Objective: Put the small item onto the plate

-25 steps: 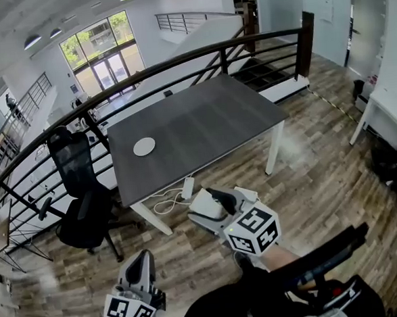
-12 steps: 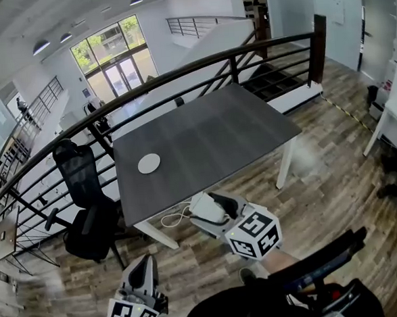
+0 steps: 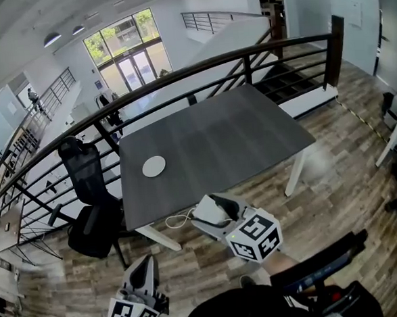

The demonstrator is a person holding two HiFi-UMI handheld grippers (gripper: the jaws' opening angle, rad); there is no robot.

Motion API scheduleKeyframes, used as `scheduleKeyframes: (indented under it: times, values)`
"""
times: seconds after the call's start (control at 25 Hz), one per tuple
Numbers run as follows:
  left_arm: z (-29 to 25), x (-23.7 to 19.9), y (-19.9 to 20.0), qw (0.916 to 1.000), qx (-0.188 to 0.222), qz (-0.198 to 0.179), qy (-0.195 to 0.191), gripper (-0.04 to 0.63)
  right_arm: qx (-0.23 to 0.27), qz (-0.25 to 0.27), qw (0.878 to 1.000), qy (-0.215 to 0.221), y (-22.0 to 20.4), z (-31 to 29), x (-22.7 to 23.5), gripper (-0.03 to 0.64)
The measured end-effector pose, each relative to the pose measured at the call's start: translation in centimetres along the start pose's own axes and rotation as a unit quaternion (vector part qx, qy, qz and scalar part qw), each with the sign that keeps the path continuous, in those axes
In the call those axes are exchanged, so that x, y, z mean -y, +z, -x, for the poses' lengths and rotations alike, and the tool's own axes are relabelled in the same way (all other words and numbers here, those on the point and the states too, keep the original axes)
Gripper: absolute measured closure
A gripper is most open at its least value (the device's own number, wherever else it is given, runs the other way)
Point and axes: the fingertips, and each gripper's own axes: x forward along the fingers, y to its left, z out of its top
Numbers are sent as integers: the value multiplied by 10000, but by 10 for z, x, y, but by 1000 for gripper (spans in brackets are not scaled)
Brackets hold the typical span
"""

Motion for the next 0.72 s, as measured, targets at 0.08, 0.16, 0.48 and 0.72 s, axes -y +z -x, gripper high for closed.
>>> scheduleKeyframes:
  times: [0.08, 0.16, 0.48, 0.72]
  values:
    - [-8, 0, -3, 9999, -85, 24, 100, 592, -6, 31, 10000, 67, 1, -3, 9, 285]
    - [-15, 1, -6, 9995, -211, 56, 217, 592, -21, 37, 9999, 149, 2, -6, 16, 285]
    - [-46, 12, -8, 9990, -33, 28, 450, 592, -22, 62, 9990, 438, 6, -16, 48, 285]
    - [-45, -3, -9, 9980, -38, 98, 629, 592, -115, 39, 9978, 644, 4, -34, 44, 285]
